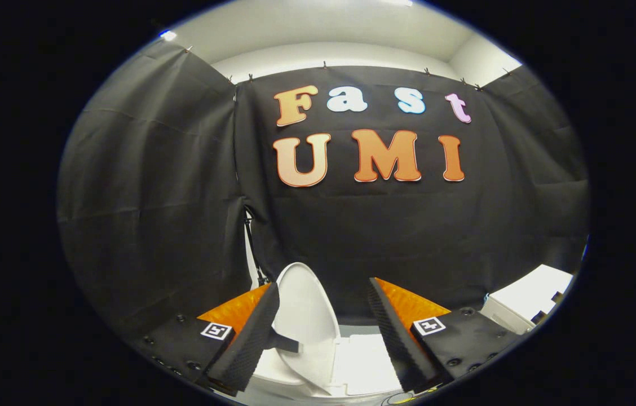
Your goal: Open the toilet lid.
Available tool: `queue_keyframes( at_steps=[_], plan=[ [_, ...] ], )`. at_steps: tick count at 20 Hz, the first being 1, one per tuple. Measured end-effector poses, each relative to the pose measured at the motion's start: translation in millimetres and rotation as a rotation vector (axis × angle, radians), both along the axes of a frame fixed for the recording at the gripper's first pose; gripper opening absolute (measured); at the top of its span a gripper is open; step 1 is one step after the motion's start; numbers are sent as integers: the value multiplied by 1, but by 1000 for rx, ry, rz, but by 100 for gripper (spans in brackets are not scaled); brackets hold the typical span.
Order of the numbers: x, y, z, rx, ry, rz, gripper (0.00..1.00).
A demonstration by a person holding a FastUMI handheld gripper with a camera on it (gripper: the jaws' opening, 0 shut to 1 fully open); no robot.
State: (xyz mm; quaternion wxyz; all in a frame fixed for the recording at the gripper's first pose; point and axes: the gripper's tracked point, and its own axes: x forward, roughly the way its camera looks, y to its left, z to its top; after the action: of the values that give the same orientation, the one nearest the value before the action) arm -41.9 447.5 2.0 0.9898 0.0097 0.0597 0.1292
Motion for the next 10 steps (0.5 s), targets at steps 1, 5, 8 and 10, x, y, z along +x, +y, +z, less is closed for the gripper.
queue_keyframes(
  at_steps=[1, 5, 8, 10],
  plan=[
    [0, -8, 5, -8, -9, 0, 93],
    [-3, -36, 20, -2, -15, 11, 100],
    [-2, -60, 24, -9, -16, -3, 100],
    [-1, -82, 24, -26, -22, -28, 100]
  ],
)
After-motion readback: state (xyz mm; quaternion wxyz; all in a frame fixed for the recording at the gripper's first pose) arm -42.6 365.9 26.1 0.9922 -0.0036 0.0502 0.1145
